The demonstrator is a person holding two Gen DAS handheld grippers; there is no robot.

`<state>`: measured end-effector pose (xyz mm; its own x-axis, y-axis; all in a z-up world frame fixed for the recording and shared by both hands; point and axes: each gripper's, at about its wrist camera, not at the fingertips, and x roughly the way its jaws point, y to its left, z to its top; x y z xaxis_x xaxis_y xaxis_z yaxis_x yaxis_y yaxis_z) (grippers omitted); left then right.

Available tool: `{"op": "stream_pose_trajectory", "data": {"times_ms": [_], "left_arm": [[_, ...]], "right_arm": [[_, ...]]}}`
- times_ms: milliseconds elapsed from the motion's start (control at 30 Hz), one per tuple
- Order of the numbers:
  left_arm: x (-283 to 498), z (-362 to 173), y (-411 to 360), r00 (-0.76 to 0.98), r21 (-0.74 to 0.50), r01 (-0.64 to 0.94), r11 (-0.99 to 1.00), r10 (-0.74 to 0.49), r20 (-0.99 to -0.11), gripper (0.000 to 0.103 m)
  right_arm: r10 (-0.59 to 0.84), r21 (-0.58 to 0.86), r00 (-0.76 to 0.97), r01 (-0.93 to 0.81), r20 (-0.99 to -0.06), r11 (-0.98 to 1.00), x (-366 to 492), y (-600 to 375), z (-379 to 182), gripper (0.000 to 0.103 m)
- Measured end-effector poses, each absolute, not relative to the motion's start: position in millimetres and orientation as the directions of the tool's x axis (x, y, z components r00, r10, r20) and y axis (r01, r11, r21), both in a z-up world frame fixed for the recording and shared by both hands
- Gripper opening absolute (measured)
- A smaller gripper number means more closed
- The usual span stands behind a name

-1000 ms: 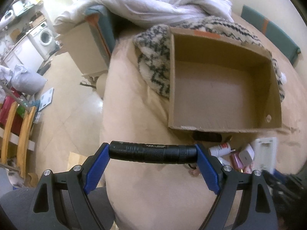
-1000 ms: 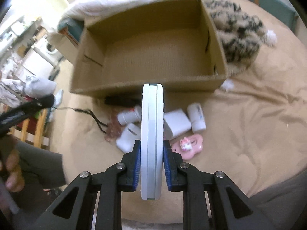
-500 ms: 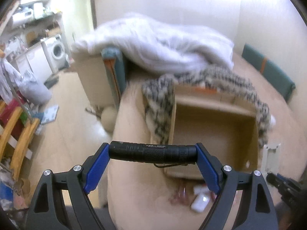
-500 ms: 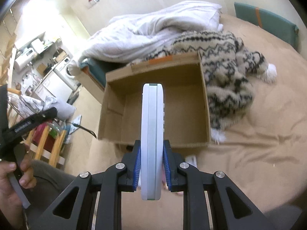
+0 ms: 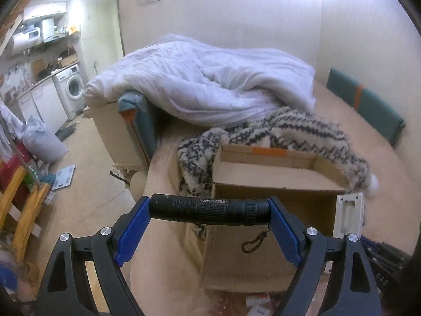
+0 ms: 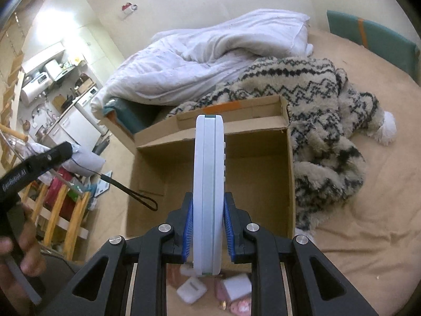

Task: Organize rigid objects
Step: 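Carry the flashlight and remote into the box and open both grippers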

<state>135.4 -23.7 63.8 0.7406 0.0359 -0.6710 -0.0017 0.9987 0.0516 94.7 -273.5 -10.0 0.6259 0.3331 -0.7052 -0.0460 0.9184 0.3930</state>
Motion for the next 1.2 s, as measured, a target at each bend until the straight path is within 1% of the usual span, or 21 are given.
{"op": "stream_pose_trajectory", "data": {"times_ms": [133, 300, 433, 533, 600, 767, 900, 1200], "left_arm": [[160.2, 17.7, -46.9, 0.688, 0.094, -0.003, 0.996, 0.071, -0.722, 0.086], [176.4, -25.7, -66.4, 0.655, 0.126, 0.026, 0.992, 0.078, -0.751, 0.086], [190.1, -60.4, -69.6, 0.563, 0.068, 0.046, 0.997, 0.030, -0.826, 0.086], [193.6, -77.4, -71.1, 0.529, 0.057, 0.055, 0.997, 0.019, -0.849, 0.086], [193.7, -80.2, -71.1, 0.536, 0.079, 0.054, 0.995, 0.038, -0.843, 0.086], [197.1, -86.3, -67.1, 0.522, 0.060, 0.062, 0.996, 0.019, -0.853, 0.086], [196.8, -87.9, -70.0, 0.526, 0.082, 0.068, 0.994, 0.034, -0.850, 0.086], [194.9, -92.9, -68.6, 0.503, 0.049, 0.083, 0.995, 0.001, -0.864, 0.086]], "right_arm": [[0.330, 0.392, 0.604, -0.032, -0.725, 0.919, 110.1, -273.8, -33.3, 0.023], [0.333, 0.394, 0.548, -0.007, -0.768, 0.919, 119.0, -273.5, -59.1, 0.023], [0.324, 0.377, 0.500, 0.005, -0.803, 0.926, 125.4, -273.2, -75.4, 0.023], [0.321, 0.378, 0.476, 0.025, -0.819, 0.926, 130.3, -276.0, -83.9, 0.023], [0.326, 0.384, 0.460, 0.035, -0.826, 0.923, 132.8, -275.4, -89.0, 0.023], [0.333, 0.382, 0.448, 0.021, -0.830, 0.924, 137.0, -268.0, -92.1, 0.023], [0.335, 0.382, 0.437, 0.023, -0.835, 0.924, 138.8, -266.0, -94.0, 0.023], [0.335, 0.383, 0.430, 0.027, -0.839, 0.923, 140.8, -263.8, -97.6, 0.023]]}}
